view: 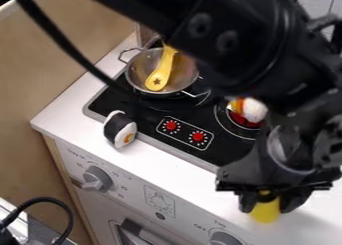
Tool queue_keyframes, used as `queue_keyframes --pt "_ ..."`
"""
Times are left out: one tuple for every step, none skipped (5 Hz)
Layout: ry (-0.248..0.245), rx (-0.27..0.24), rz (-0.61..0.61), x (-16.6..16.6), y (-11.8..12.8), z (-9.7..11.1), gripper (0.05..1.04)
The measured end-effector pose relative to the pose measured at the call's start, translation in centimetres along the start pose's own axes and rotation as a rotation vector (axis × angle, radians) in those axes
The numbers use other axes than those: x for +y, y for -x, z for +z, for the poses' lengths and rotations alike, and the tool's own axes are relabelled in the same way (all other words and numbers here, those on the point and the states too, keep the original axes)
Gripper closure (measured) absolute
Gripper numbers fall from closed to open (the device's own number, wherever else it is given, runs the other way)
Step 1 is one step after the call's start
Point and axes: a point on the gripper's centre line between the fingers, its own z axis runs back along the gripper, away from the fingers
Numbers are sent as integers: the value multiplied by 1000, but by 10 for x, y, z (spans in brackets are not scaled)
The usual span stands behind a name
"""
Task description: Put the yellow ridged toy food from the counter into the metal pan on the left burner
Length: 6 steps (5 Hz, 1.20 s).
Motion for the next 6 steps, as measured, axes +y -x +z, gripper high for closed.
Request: queue_keyframes --pt "-14 19 -25 3 -21 26 556" --pt "-33 48 -103 18 -56 51 556" --pt "-36 58 -169 35 -94 63 556" --pt "-6 43 -252 55 -135 65 556" --pt "-2 45 -290 72 -166 56 556" --pt "14 42 -320 82 -185 44 556"
